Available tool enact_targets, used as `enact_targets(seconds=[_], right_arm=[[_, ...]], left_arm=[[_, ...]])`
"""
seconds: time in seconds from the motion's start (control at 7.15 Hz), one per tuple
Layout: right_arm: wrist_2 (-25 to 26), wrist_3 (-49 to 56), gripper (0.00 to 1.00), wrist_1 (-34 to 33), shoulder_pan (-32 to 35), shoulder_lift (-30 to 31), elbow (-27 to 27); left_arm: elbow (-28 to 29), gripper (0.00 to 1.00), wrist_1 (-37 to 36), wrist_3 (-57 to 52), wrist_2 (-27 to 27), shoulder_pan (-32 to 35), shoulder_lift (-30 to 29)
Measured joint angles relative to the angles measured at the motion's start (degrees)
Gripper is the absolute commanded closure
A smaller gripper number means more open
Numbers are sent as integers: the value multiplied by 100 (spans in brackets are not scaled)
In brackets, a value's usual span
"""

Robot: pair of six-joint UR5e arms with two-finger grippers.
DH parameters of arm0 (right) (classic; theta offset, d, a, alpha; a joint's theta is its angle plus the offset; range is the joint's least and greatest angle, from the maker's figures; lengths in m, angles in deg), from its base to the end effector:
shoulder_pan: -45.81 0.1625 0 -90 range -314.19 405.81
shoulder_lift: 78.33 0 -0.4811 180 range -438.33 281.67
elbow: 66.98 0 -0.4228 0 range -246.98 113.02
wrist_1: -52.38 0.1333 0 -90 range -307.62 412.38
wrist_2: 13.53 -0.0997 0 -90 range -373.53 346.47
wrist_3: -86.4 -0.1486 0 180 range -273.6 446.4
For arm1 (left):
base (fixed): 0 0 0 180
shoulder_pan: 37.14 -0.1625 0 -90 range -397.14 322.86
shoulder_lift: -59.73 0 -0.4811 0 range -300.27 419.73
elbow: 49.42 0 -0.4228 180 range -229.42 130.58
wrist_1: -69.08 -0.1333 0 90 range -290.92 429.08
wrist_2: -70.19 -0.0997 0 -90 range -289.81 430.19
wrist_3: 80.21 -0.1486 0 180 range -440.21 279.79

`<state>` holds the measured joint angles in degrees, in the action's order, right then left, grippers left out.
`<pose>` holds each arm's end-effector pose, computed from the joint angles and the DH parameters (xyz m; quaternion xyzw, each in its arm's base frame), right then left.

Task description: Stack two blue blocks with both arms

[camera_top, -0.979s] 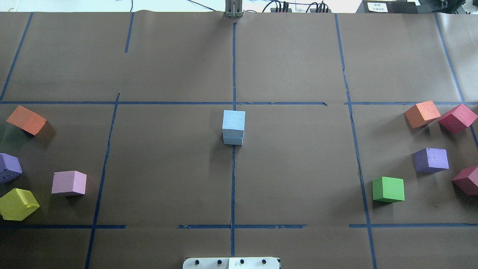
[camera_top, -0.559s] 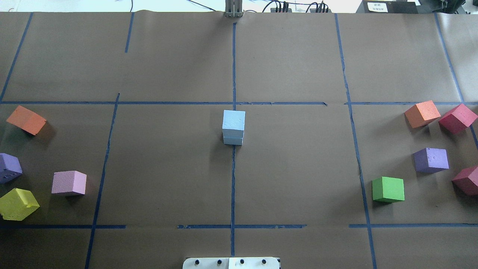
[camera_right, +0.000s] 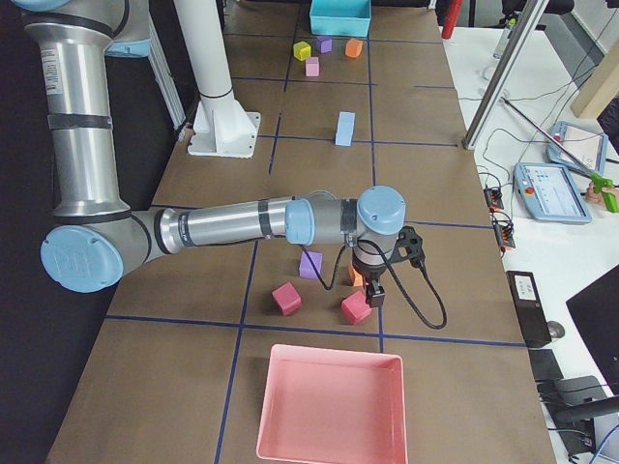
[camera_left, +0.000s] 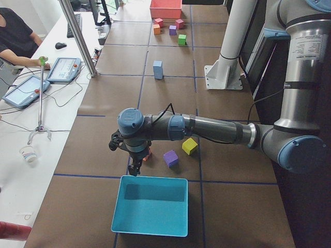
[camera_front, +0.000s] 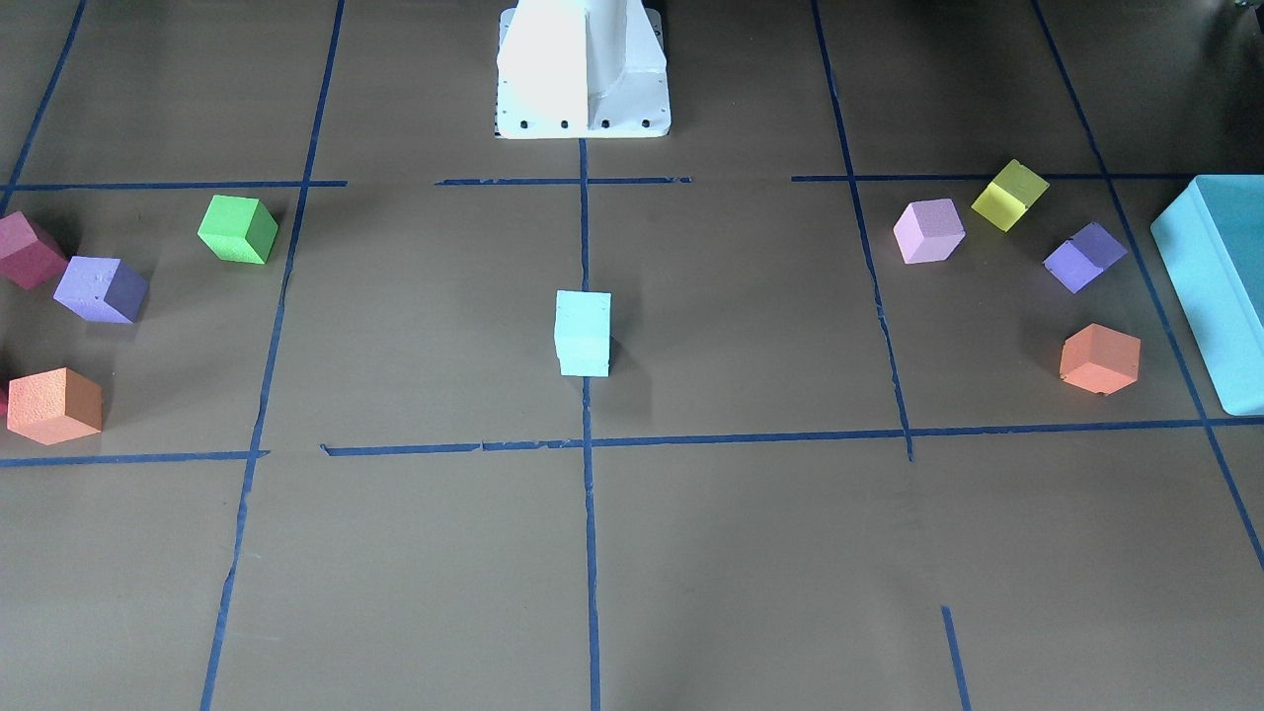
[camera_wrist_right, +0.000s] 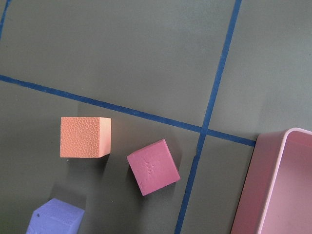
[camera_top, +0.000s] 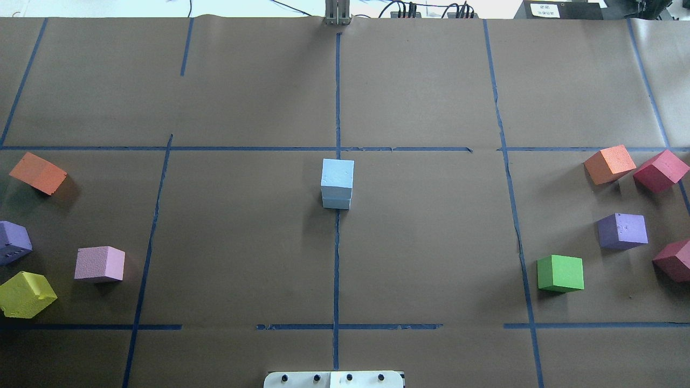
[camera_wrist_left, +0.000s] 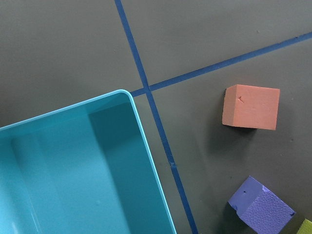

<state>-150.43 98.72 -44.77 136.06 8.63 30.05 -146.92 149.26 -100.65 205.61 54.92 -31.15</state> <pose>0.0272 -0.5464 0.6653 0.0668 -0.3929 -0.1065 0.9110 -0.0462 -0.5214 0.6887 0.0639 0.3809 0.1425 0.9113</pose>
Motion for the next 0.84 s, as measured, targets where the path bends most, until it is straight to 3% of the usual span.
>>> enact_targets(seconds=[0.84], right_arm=[[194, -18, 0, 4, -239, 74, -191]], left_arm=[[79, 0, 3, 451, 2, 8, -1]])
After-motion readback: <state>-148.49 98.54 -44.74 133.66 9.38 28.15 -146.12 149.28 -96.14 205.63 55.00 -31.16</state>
